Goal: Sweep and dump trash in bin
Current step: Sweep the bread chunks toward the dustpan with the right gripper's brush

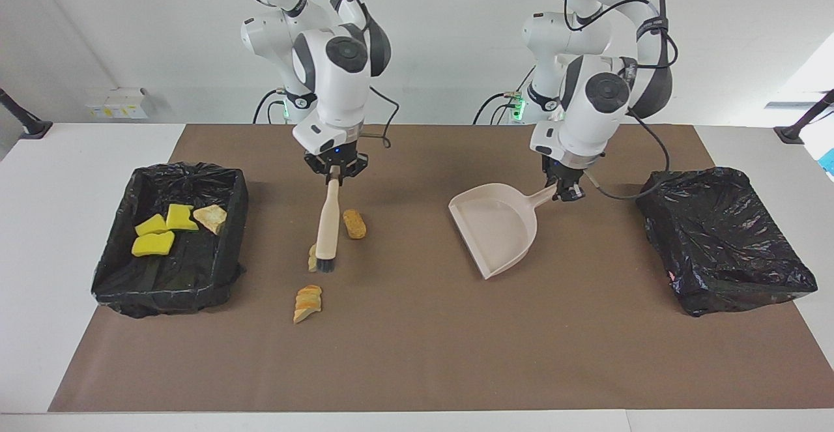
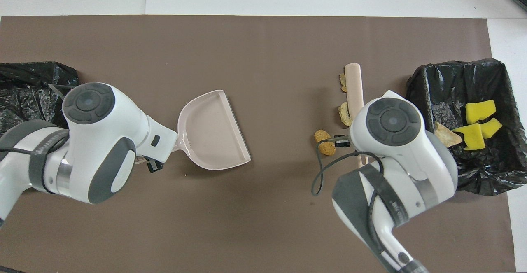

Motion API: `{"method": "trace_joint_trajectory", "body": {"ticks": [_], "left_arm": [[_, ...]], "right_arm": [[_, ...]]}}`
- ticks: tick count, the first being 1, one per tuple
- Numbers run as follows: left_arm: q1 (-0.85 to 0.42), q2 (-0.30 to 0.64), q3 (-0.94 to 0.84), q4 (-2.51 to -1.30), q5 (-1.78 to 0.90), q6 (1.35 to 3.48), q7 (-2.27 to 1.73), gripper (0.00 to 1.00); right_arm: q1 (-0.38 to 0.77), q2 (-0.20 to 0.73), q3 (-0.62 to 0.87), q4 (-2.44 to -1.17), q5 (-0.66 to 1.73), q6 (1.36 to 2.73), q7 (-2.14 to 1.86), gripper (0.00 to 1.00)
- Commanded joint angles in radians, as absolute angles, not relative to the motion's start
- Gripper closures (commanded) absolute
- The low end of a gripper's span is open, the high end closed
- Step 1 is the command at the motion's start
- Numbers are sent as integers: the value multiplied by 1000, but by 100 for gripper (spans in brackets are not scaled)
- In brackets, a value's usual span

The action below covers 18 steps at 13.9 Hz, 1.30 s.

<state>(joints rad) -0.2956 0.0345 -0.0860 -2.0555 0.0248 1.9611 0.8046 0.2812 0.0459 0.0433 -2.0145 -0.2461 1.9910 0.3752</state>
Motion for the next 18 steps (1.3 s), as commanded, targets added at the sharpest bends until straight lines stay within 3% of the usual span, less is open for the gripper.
{"method": "trace_joint_trajectory", "body": {"ticks": [1, 5, 8, 12, 18], "left_arm": [[-386, 40, -69, -2091, 40, 2057, 619, 100], [-452, 44, -74, -2091, 15, 2083, 456, 100], [-498, 78, -72, -2091, -51, 2100, 271, 100], [-525, 75, -74, -2094, -54, 2102, 230, 100], [-545, 74, -74, -2094, -67, 2103, 233, 100]], "right_arm": [[198, 109, 60, -2010, -372, 2072, 238, 100], [89, 208, 60, -2006, -544, 2196, 17, 100], [106, 232, 67, -2022, -560, 2181, 5, 100], [179, 213, 78, -2025, -364, 2082, -2, 100], [212, 215, 78, -2023, -125, 2075, 21, 100]]}}
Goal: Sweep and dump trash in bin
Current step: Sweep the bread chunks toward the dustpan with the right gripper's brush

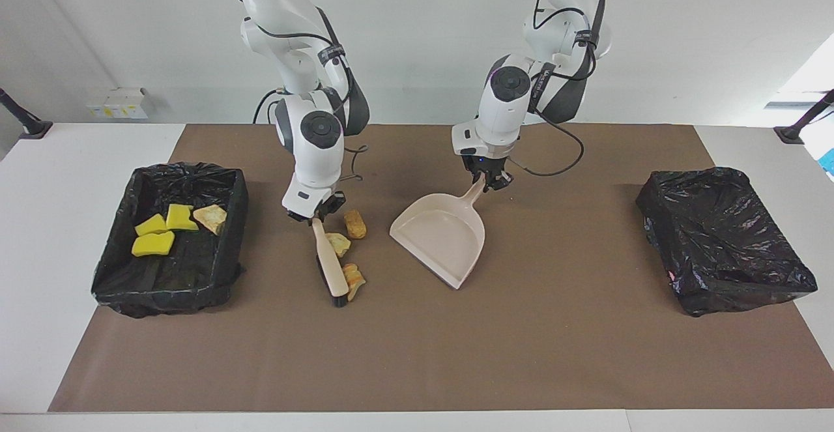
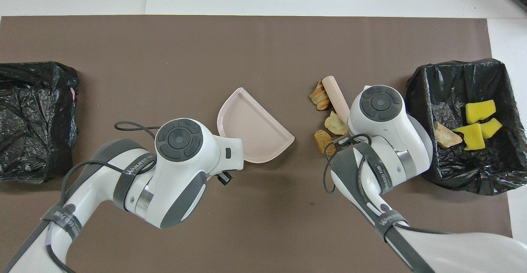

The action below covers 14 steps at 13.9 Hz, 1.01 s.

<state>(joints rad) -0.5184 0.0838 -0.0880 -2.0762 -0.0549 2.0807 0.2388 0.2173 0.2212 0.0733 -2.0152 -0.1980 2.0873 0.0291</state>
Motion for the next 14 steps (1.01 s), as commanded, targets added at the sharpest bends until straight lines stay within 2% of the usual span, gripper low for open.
{"method": "trace_joint_trajectory", "body": {"ticks": [1, 8, 14], "left_arm": [[-545, 74, -74, -2094, -67, 2105, 233, 100], [-543, 74, -72, -2094, -80, 2105, 235, 100], [-537, 75, -72, -2094, -80, 2111, 236, 100]], "right_arm": [[218, 215, 78, -2022, -89, 2075, 25, 100], [320, 221, 80, -2003, 43, 2088, 23, 100], [414, 230, 81, -1913, 349, 2074, 25, 100]]}}
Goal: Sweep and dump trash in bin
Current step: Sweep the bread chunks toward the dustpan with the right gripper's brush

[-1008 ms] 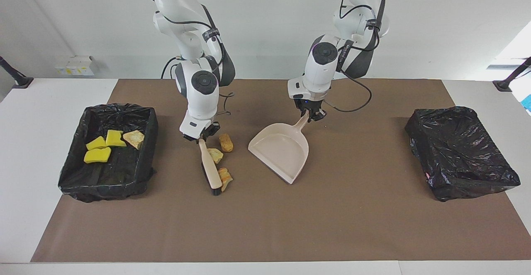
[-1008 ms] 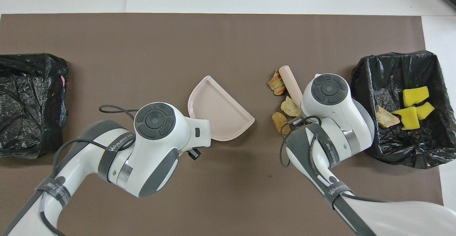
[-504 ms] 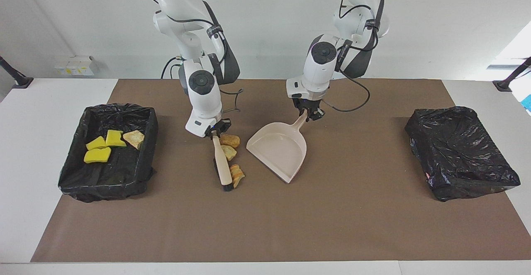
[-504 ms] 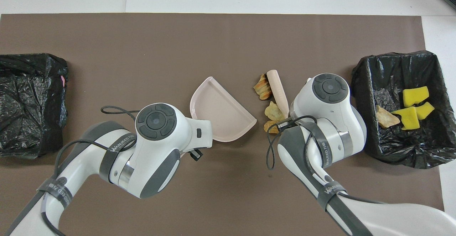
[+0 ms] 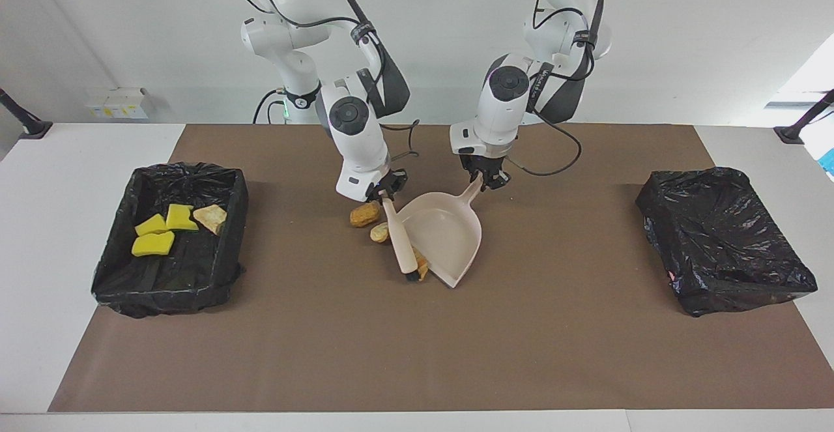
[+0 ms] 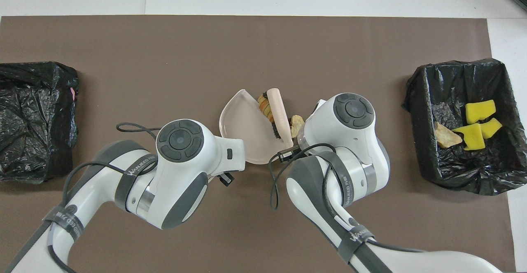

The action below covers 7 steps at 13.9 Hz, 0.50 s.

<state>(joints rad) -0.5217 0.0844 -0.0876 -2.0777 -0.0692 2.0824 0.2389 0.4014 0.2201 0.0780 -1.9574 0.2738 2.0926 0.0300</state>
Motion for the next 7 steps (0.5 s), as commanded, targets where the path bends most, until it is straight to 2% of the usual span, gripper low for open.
{"method": "trace_joint_trajectory", "body": {"ticks": [1, 4, 7], "left_arm": [[-535, 75, -72, -2094, -80, 2111, 236, 100], [-534, 75, -72, -2094, -80, 2111, 236, 100], [-534, 75, -72, -2094, -80, 2108, 236, 100]], "right_arm": [[407, 218, 81, -1902, 369, 2056, 25, 100], [376, 160, 60, -1873, 374, 1919, 73, 100], [277, 91, 57, -1881, 319, 1783, 204, 100]]}}
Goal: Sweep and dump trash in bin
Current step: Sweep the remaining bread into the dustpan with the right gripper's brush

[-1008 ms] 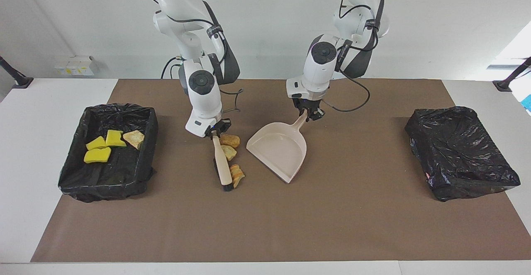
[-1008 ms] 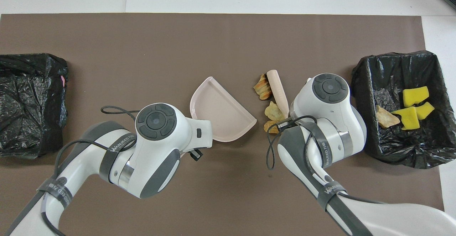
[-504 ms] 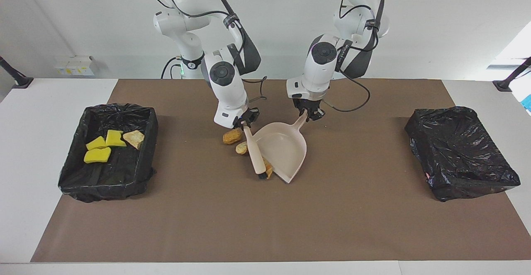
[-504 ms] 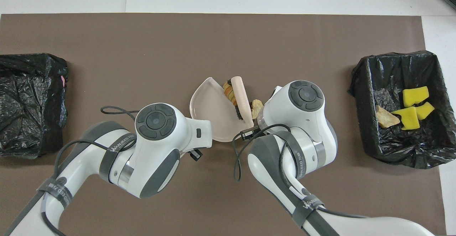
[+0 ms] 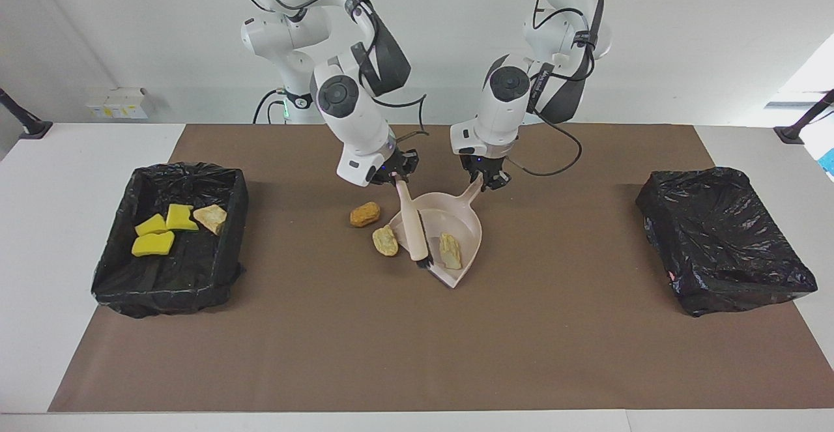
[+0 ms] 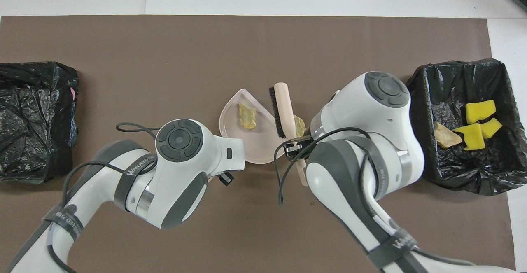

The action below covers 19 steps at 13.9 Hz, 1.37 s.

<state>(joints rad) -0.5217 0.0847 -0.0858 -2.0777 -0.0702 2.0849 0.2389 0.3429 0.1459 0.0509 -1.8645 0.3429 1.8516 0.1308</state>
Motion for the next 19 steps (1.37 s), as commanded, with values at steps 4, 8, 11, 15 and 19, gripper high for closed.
{"method": "trace_joint_trajectory", "body": {"ticks": [4, 8, 11, 15, 19], "left_arm": [[-528, 66, -71, -2115, -80, 2098, 393, 100], [-523, 58, -66, -2105, -77, 1961, 654, 100], [-523, 55, -66, -2106, -77, 1977, 676, 100], [-523, 58, -66, -2112, -77, 2020, 667, 100], [-523, 57, -66, -2114, -77, 2022, 640, 100]], "right_arm": [[273, 22, 61, -1977, 197, 1752, 566, 100], [278, -144, 71, -2248, 189, 1856, 722, 100], [356, -242, 72, -2396, 212, 1924, 796, 100], [449, -138, 71, -2404, 203, 2046, 732, 100], [451, -35, 71, -2333, 134, 2102, 444, 100]]}}
